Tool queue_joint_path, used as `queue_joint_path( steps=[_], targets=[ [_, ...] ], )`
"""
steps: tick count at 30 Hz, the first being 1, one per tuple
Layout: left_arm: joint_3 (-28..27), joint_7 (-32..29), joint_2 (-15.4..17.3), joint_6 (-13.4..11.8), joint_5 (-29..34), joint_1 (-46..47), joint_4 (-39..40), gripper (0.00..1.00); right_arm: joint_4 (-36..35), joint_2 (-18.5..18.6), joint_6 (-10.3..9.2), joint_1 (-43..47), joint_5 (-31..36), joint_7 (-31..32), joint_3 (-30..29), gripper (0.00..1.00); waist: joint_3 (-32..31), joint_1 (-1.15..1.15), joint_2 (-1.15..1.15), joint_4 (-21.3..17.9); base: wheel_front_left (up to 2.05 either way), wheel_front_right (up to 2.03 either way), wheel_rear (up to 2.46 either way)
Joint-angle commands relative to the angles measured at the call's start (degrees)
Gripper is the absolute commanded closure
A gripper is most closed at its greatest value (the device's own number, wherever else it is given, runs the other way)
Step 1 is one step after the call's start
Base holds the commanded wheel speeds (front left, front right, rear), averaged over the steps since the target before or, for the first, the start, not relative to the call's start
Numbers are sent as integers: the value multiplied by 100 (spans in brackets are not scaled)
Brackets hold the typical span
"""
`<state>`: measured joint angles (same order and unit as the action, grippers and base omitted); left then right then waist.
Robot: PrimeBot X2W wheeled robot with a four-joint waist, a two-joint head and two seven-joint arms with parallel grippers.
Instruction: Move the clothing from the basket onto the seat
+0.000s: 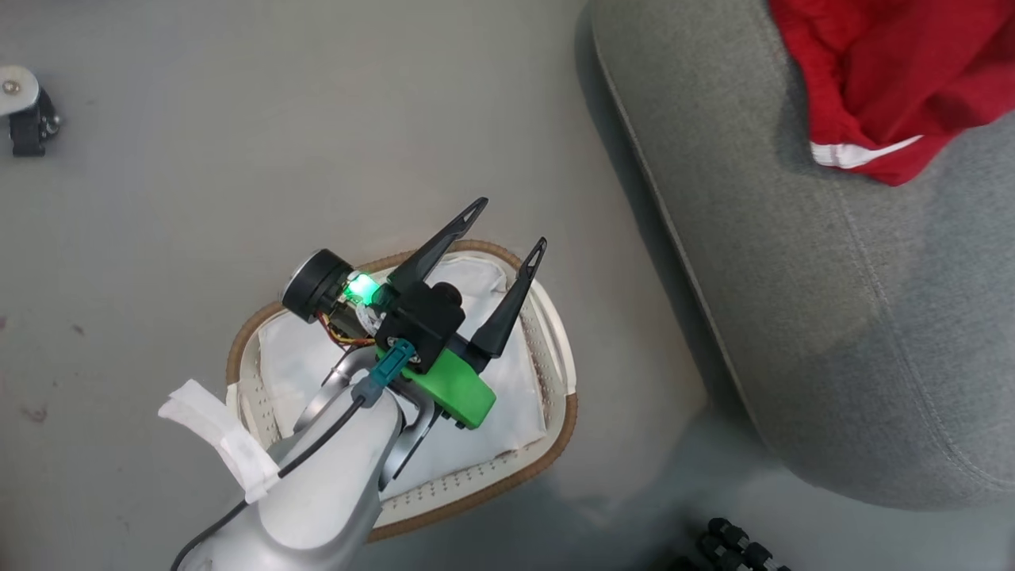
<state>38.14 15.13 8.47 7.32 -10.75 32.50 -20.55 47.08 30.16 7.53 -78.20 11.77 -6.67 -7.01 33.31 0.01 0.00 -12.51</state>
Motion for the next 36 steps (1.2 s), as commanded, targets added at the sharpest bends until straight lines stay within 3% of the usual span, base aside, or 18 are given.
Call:
queue_joint_path(
  steps=[1,12,15,16,17,25,30,36],
  targets=[
    [-2,2,45,21,15,118,23,0,152,14,-8,39,51,-33,-121,100,533,-1,0,436,0,0,0],
    [-44,2,63,-35,-37,195,-48,0,1160,-193,-8,616,527,-458,-800,100,762,-1,0,398,0,0,0],
    [-65,2,62,-39,-80,169,-55,0,1268,-276,-8,701,671,-580,-855,40,733,-1,0,346,0,0,0],
    [-74,2,64,-45,-91,149,-60,0,1286,-306,-8,724,694,-627,-871,4,710,-1,0,319,0,0,0],
    [-82,2,67,-50,-103,130,-63,0,1302,-337,-8,751,711,-662,-885,0,688,-1,0,296,0,0,0],
    [-208,2,88,-75,-192,-43,-90,0,1178,-699,-8,1358,656,-848,-810,0,281,-1,0,150,0,0,0],
    [-384,2,62,-111,-305,-195,-90,0,716,-934,-8,1997,381,-854,-501,0,-178,-1,0,80,0,0,0],
    [-581,3,-64,-122,-453,-514,-130,0,312,-943,-8,2574,41,-851,-178,0,-857,-1,0,158,0,0,0]
  ],
)
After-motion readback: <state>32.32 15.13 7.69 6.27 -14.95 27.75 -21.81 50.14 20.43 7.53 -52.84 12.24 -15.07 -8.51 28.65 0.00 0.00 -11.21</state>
